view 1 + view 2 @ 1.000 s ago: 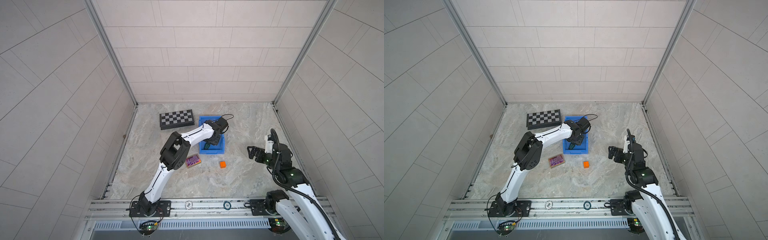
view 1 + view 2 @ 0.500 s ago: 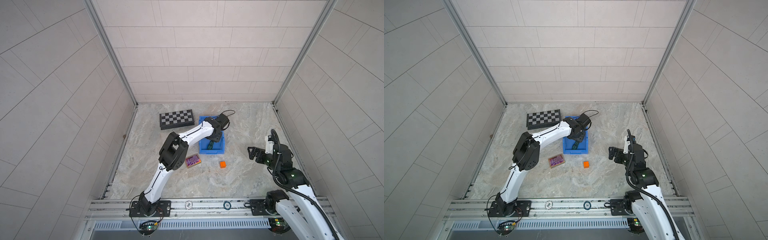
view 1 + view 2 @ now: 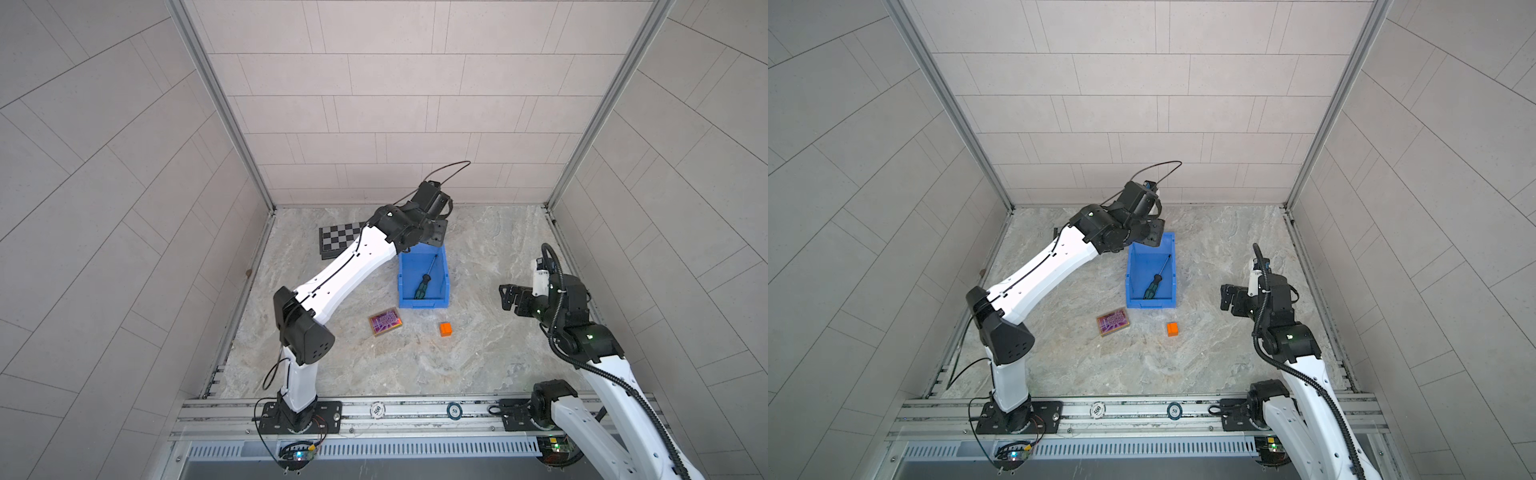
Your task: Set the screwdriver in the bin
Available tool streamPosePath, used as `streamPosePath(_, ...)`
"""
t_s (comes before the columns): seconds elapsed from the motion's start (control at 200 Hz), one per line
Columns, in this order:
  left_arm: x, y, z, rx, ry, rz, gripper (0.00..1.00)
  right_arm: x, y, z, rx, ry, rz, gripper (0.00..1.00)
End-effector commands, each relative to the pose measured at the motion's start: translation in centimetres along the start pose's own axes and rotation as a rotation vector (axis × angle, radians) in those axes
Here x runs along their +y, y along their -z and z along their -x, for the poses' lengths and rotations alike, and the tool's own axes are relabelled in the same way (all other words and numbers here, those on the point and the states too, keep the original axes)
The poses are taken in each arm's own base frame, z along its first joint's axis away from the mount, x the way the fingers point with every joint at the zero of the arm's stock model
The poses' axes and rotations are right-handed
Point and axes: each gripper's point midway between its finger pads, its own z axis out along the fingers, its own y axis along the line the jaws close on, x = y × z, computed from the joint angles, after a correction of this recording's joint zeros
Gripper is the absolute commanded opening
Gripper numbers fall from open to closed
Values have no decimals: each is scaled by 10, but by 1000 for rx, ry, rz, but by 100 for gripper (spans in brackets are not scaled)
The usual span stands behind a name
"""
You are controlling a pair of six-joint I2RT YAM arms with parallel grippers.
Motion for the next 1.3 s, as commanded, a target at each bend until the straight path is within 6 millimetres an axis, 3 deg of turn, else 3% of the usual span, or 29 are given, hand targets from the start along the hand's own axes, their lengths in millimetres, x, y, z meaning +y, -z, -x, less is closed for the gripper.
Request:
streamPosePath(0.0,20,30,10,-48,0,23,60,-2,8,27,-36,103,-37,99)
streamPosePath(0.17,67,69,17,-156,65,73,67,13,1,55,-38,123,10,99)
streamPosePath(0.25,89,84,10,-194,96,102,85,17,-2,65,-54,117,27,99)
streamPosePath(0.351,116,101,-1,-238,121,137,99,20,0,80,-91,124,25,99)
streamPosePath(0.466,144,115,-15,-300,146,171,99,32,-3,94,-148,169,38,99)
streamPosePath(0.666,226,137,-41,-489,249,351,100,59,-18,96,-108,227,92,100)
streamPosePath(0.816,279,160,-87,-634,237,663,100,67,-33,92,-120,238,116,100)
streamPosePath(0.866,290,158,-103,-631,235,720,99,65,-38,89,-134,227,111,100)
streamPosePath(0.986,313,130,-135,-575,279,780,99,57,-47,87,-189,238,76,99)
streamPosePath(1.117,329,90,-162,-502,280,841,100,21,-46,89,-263,252,-107,99)
streamPosePath(1.297,346,68,-198,-467,288,946,100,-37,-51,81,-318,238,-326,99)
